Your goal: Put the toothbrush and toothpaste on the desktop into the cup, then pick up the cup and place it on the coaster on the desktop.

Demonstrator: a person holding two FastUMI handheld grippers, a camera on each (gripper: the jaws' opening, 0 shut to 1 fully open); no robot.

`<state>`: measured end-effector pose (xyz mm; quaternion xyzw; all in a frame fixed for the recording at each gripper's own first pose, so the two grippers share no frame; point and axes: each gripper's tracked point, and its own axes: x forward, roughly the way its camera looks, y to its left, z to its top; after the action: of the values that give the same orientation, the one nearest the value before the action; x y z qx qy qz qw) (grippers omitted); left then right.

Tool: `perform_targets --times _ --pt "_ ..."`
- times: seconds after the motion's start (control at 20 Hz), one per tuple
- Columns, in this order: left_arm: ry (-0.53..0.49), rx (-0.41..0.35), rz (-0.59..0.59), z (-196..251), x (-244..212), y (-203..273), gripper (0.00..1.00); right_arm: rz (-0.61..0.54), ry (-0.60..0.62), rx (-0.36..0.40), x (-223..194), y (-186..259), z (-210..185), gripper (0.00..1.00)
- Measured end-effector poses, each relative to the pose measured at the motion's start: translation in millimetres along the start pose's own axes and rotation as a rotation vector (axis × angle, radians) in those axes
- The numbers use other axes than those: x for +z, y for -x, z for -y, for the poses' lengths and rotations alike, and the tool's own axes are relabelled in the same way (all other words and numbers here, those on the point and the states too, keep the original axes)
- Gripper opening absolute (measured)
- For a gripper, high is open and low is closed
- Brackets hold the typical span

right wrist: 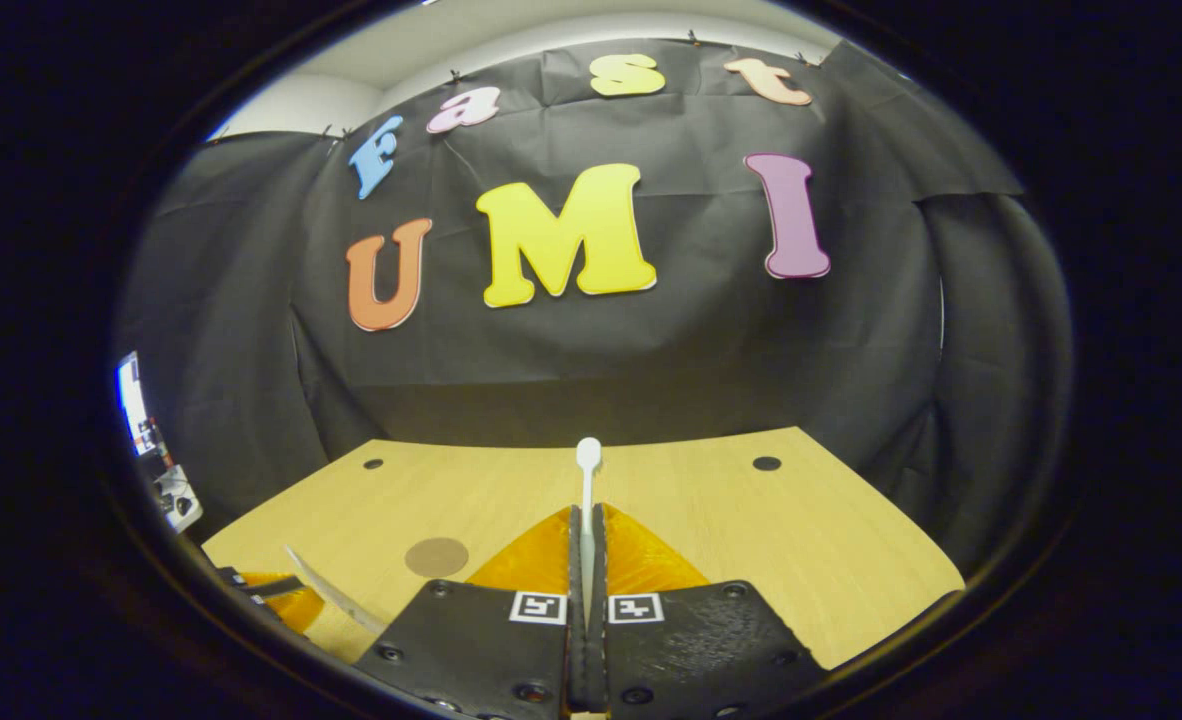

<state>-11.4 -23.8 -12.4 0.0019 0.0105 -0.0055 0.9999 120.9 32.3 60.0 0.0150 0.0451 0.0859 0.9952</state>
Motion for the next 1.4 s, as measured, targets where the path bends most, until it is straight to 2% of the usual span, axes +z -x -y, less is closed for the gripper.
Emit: perform_targets --times 0.05,0.15,0.3,0.45,0.65,0.85,1.15,1.4 --pt "-0.024 0.001 0.026 1 9 2 0.31 0.005 0.003 0.001 3 -8 -2 0.0" --pt "-0.026 -0.012 0.004 2 5 1 0.32 -0.002 0.002 0.001 4 -22 -5 0.01" --pt "0.012 -0.046 -0.095 8 -20 -6 0.32 -0.016 -0.009 0.016 -1 -30 -12 0.01" --pt "0.01 -0.042 -0.165 2 -40 -13 0.32 -0.023 -0.011 0.024 -6 -30 -11 0.01" --pt "0.028 -0.057 -0.209 8 -51 -12 0.32 -0.003 -0.012 0.027 -2 -28 -10 0.01" --pt "0.01 -0.061 -0.189 9 -50 -8 0.32 0.031 0.002 0.054 8 -43 -18 0.0" --pt "0.021 -0.057 -0.152 4 -40 -6 0.31 0.09 0.084 0.064 19 -95 -28 0.01" --pt "0.033 -0.041 -0.165 -4 -49 -10 0.39 0.108 0.063 0.039 23 -136 -23 0.02"
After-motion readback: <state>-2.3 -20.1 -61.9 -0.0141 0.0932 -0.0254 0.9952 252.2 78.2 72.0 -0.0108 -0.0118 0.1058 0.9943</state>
